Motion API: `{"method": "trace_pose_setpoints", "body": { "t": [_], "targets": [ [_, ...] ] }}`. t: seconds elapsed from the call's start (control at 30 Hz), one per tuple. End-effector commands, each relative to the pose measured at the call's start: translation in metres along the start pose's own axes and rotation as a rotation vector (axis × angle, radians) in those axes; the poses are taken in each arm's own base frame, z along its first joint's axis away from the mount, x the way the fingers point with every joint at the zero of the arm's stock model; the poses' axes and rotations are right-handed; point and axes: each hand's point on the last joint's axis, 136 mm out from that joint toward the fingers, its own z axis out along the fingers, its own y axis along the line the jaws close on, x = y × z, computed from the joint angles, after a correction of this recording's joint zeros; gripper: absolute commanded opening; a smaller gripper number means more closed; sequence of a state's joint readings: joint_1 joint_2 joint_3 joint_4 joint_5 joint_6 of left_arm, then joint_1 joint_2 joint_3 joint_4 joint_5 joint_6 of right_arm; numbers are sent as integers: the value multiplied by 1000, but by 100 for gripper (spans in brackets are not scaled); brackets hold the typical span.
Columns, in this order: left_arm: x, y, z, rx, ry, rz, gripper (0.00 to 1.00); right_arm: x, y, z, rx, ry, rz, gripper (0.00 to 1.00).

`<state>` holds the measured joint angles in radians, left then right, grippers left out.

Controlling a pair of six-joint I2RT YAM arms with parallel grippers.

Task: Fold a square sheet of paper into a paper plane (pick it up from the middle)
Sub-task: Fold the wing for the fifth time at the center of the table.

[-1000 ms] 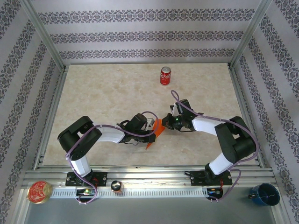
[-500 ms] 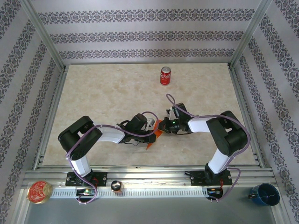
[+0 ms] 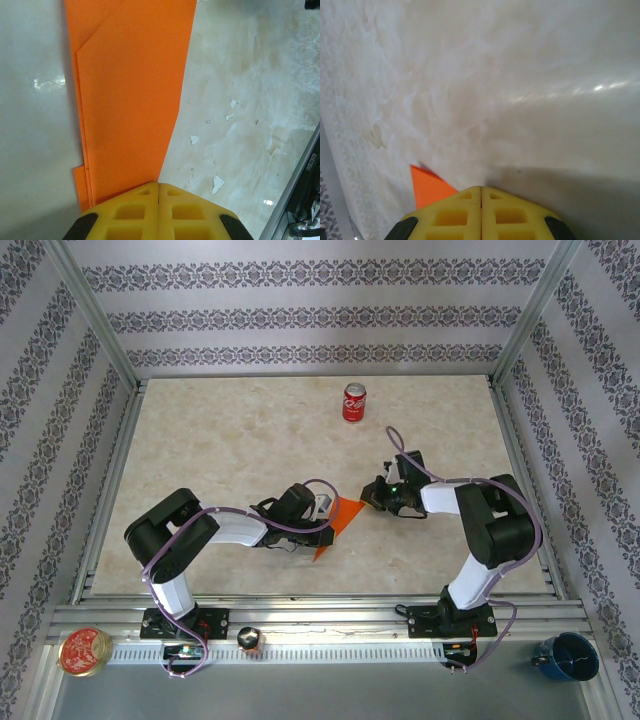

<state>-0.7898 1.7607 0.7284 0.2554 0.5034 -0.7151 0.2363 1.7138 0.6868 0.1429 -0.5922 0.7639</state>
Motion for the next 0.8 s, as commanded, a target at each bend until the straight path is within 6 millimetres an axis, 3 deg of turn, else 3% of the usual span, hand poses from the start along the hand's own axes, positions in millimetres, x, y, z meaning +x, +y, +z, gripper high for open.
{"method": "trace_pose_setpoints", "body": {
  "t": [0.0, 0.2, 0.4, 0.57, 0.7, 0.77],
  "targets": [
    [48, 43, 4, -124, 148, -96, 0, -6, 25, -13, -39, -13, -85, 10],
    [46, 41, 6, -118, 149, -103, 0, 15, 50, -17, -66, -4, -160, 12],
    [44, 38, 4, -116, 146, -98, 0, 32, 34, -8, -22, 33, -144, 16],
    [44, 38, 3, -117, 144, -99, 0, 14, 30, -30, -19, -30, -140, 20],
    [44, 37, 3, -117, 145, -98, 0, -2, 39, -56, -20, -92, -165, 22],
    [43, 37, 3, -115, 143, -99, 0, -1, 50, -60, -53, -105, -185, 20]
  ]
}}
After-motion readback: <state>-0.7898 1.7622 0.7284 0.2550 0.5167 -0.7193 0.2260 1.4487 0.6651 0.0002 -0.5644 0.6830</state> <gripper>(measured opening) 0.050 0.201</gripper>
